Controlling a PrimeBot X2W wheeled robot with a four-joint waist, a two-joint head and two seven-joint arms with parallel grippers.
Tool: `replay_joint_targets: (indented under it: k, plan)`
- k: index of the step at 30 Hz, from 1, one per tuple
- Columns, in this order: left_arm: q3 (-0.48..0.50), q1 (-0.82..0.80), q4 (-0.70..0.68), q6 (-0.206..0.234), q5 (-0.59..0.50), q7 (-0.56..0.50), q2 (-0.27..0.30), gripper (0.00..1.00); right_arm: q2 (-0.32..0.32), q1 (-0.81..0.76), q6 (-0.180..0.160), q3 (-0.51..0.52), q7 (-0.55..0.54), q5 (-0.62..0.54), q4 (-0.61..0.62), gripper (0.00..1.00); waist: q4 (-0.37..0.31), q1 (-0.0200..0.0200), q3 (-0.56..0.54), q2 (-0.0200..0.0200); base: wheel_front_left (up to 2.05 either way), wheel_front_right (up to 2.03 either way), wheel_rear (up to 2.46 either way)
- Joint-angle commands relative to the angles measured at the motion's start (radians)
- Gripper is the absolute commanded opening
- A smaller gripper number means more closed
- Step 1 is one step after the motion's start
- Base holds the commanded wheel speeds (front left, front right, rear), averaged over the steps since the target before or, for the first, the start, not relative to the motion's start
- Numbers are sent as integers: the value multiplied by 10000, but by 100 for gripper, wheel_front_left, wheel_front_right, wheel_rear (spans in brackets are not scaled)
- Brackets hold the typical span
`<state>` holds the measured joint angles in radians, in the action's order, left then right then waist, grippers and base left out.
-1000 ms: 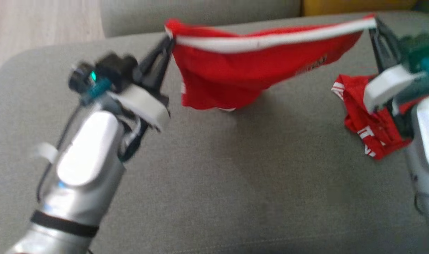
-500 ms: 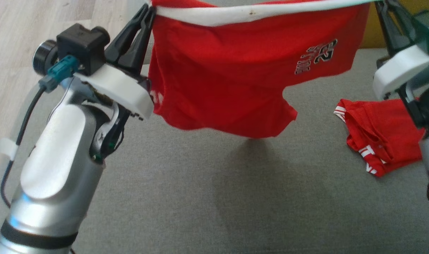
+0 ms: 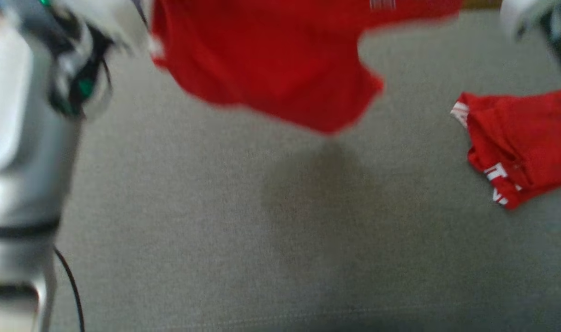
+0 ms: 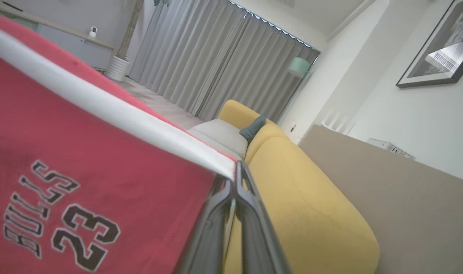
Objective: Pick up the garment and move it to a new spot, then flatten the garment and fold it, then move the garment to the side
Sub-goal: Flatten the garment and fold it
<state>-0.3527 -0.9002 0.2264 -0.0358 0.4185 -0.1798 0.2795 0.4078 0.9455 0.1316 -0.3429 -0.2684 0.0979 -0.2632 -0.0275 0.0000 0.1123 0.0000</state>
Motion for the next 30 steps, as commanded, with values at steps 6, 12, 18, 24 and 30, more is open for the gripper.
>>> replay_joint_targets:
  k: [6,12,18,24,30]
  plan:
    - [1007,-3338,2154,227,-113,1210,-23,0,-473,3440,-9,-414,1369,-206,-2382,0,-63,0,2377,0,0,0,0]
    - [1242,-5061,4352,268,-157,3167,-589,0,-1317,4915,-9,423,3255,-1081,-4732,0,53,0,2923,0,0,0,0]
    - [915,-4902,6008,-225,-135,3980,-1048,0,-1904,4568,-9,461,4302,-1542,-6481,0,176,0,3158,0,0,0,0]
    - [76,-3203,7160,-742,-342,4354,-1577,0,-2041,3325,-9,-120,4849,-1695,-8204,0,426,0,3053,0,0,0,0]
    - [-475,-1356,7352,-903,-492,4409,-1443,0,-1939,2064,-9,-1147,5071,-1617,-9264,0,512,0,2329,0,0,0,0]
